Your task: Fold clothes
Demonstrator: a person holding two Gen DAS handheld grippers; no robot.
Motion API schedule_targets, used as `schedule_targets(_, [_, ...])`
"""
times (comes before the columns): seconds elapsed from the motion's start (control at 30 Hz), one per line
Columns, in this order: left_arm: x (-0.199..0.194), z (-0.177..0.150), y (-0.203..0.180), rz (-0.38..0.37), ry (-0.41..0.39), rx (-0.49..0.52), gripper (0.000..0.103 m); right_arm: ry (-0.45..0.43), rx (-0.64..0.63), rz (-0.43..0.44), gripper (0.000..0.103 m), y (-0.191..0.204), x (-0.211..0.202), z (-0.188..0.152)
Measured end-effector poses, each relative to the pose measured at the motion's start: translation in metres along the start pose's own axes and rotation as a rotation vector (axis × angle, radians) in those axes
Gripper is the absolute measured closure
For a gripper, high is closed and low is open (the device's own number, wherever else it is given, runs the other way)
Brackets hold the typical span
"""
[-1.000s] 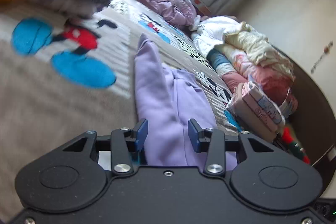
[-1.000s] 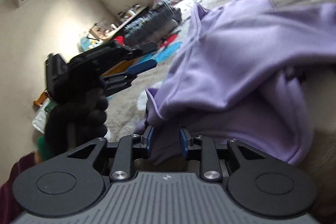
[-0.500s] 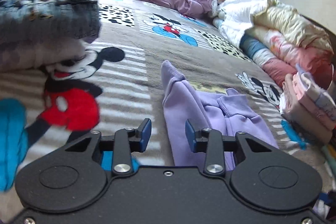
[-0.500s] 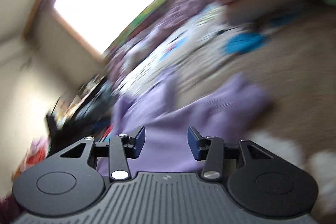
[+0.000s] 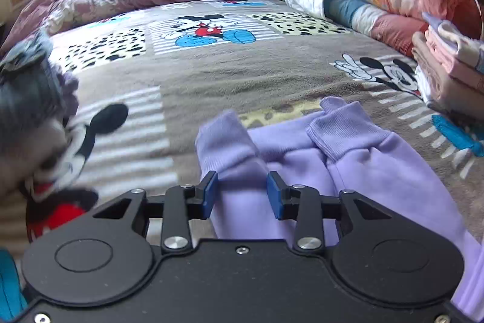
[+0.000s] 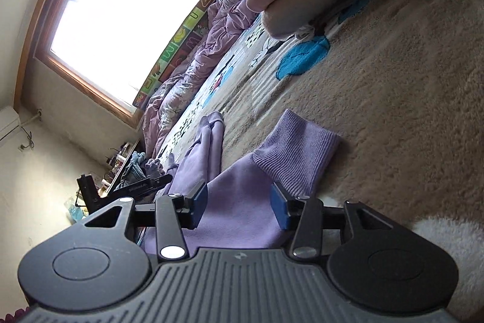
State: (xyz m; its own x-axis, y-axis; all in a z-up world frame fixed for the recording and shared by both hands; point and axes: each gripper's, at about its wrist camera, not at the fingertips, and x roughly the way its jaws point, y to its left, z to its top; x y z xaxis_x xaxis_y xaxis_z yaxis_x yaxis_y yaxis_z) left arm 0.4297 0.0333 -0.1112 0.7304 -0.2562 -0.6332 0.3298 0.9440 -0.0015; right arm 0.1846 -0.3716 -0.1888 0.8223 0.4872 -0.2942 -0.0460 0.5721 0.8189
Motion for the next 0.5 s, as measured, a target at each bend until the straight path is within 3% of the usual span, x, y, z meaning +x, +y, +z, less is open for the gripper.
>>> schedule_targets(0.23, [0.035, 0.011, 0.003, -0.01, 0.089, 0.076, 0.07, 0.001, 0.026, 0.008, 0.055, 0.0, 0.002, 0.001])
schedule_targets(0.33, [0.042, 0.007, -0.005, 0.005, 0.091, 0.097, 0.07, 0.004, 0.024, 0.009, 0.054, 0.001, 0.004, 0.001])
schedule_targets(0.5, [0.049, 0.019, -0.001, -0.012, 0.161, 0.081, 0.07, 0.003, 0.018, 0.005, 0.054, 0.004, 0.003, -0.001])
